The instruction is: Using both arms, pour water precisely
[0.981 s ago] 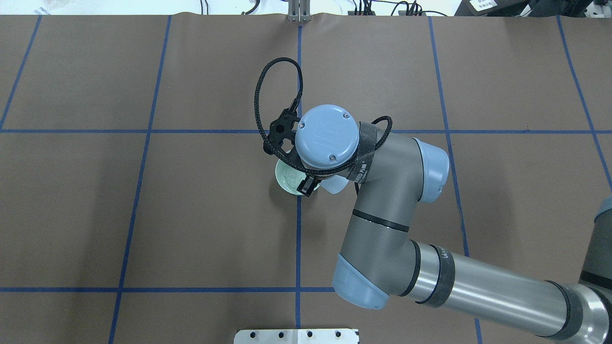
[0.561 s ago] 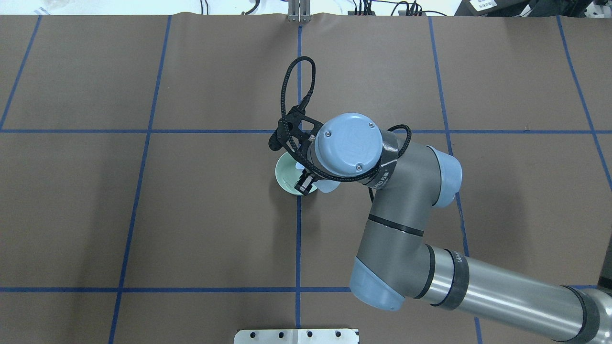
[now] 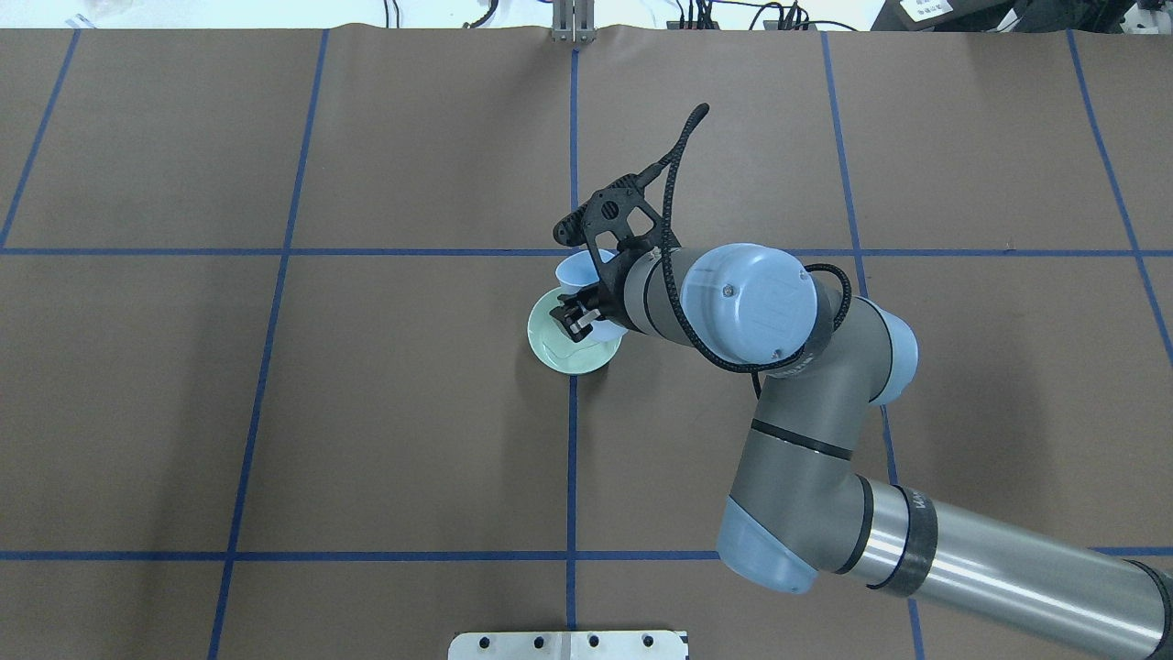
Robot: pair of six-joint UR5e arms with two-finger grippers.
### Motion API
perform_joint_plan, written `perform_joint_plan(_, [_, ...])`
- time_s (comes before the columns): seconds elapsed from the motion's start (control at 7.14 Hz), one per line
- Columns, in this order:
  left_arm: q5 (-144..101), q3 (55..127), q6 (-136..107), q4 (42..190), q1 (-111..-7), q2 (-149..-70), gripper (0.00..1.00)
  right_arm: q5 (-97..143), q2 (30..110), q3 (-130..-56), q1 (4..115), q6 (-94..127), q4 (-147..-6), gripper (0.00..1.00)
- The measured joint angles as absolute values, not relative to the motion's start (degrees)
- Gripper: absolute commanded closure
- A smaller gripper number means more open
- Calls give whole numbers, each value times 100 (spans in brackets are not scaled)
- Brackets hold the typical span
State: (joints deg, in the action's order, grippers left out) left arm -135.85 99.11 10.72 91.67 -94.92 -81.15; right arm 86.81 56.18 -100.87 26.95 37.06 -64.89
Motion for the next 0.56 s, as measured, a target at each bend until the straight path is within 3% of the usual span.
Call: perform_joint_plan(0.56, [-13588, 9941, 1072, 9183, -9492, -8121, 0, 6894, 6410, -10167, 2683, 5243, -5228, 100])
